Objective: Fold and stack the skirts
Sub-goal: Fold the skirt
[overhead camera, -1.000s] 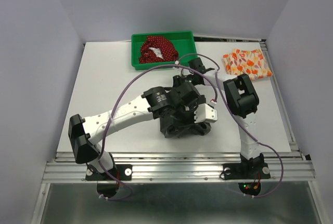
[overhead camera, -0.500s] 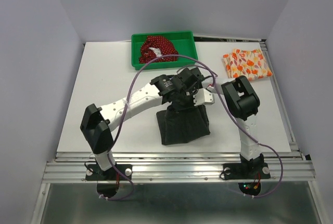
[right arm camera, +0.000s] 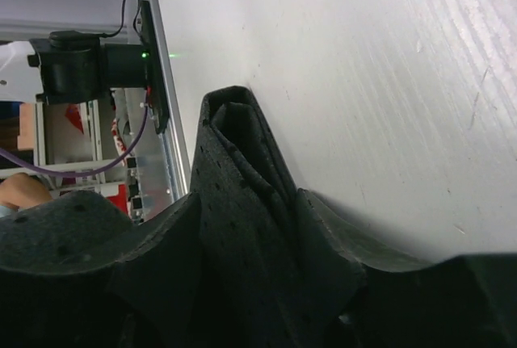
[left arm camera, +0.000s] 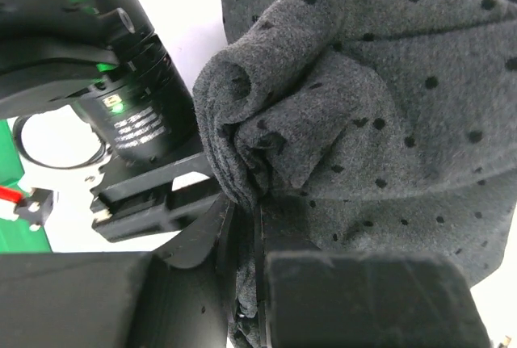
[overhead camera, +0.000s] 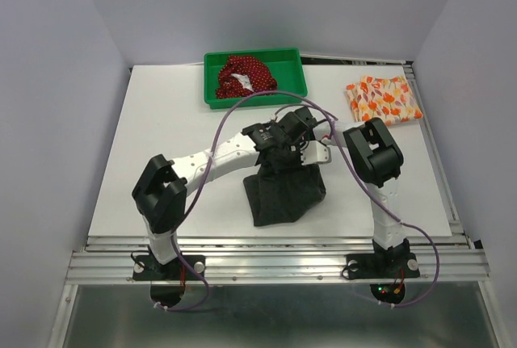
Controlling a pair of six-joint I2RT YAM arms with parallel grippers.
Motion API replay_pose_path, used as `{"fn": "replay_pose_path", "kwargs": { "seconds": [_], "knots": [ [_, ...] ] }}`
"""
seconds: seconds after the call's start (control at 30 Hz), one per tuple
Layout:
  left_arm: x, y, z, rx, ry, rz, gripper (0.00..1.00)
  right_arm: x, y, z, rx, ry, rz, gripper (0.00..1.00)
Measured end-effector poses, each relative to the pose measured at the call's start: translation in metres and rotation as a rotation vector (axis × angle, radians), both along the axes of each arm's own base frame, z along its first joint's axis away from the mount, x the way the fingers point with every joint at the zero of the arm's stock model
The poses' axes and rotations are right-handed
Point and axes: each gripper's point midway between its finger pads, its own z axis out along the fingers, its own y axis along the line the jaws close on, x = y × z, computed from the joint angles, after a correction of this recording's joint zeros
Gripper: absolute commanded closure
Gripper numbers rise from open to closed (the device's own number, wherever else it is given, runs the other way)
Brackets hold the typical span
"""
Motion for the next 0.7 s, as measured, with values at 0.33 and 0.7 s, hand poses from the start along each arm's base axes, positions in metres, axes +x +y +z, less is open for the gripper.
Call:
{"fn": "replay_pose_path", "kwargs": {
  "seconds": [0.33, 0.7],
  "knots": [
    [-0.005, -0.001, 0.007, -0.037, 0.004, -0.002, 1.00, 0.027, 0.008, 0.015, -0.057, -0.028, -0.064, 0.13],
    [-0.058, -0.001, 0.049, -0.087, 0.044, -0.034, 1.00, 0.111, -0.032, 0.075, -0.083, -0.161, -0.304, 0.19]
  ]
}}
